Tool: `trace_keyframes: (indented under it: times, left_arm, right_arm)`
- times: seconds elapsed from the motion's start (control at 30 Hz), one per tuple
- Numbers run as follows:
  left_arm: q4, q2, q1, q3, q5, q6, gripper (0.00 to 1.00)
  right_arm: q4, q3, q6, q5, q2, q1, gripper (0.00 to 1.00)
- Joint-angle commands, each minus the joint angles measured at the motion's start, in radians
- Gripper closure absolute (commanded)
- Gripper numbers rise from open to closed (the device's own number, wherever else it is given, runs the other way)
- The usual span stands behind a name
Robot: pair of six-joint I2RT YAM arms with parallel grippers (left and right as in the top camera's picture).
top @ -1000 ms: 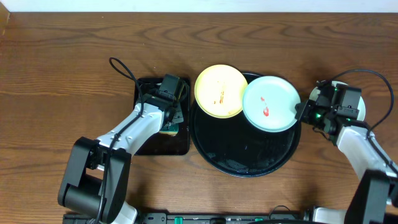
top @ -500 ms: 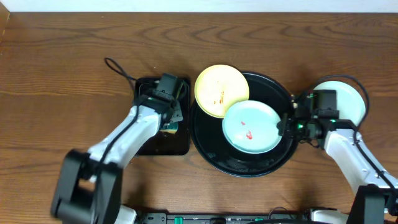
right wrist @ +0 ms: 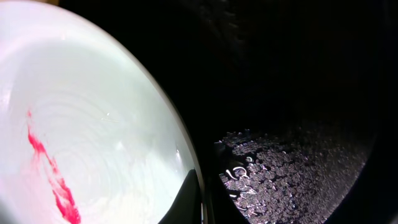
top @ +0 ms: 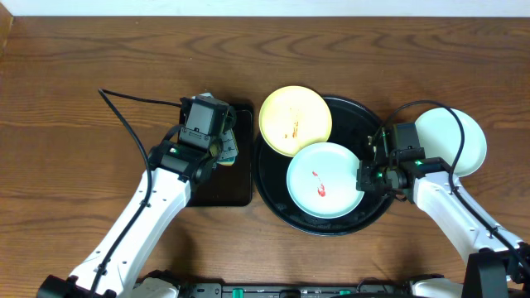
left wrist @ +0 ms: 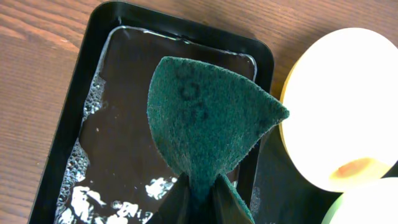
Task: Clean dirty plates on tray and stack at the side
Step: 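Lift the green sponge from the small tray with the left gripper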
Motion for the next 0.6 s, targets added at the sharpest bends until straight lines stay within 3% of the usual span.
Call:
trace_keyframes:
  times: [0.0,0.13,0.23,0.57]
  left_arm:
    - [0.009,0.006,0.003,-0.002,-0.006,0.014,0.93]
    - [0.025,0.005,0.006,-0.002,-0.009,0.043,0.93]
    - [0.023,0.005,0.040,-0.002,0.016,-0.008,0.93]
    - [0.108,0.006,0.322,-0.003,0.634,0.139,0.93]
  right_arm:
    - [0.001,-0.005,0.040,0.047,0.005,0.012,0.99]
    - [-0.005,-0.005,0.040,0.060,0.005,0.014,0.99]
    - [-0.027,-0.005,0.068,0.109,0.005,0.014,0.99]
    - [-0.051,-0.005,0.111,0.169,0.005,0.014,0.99]
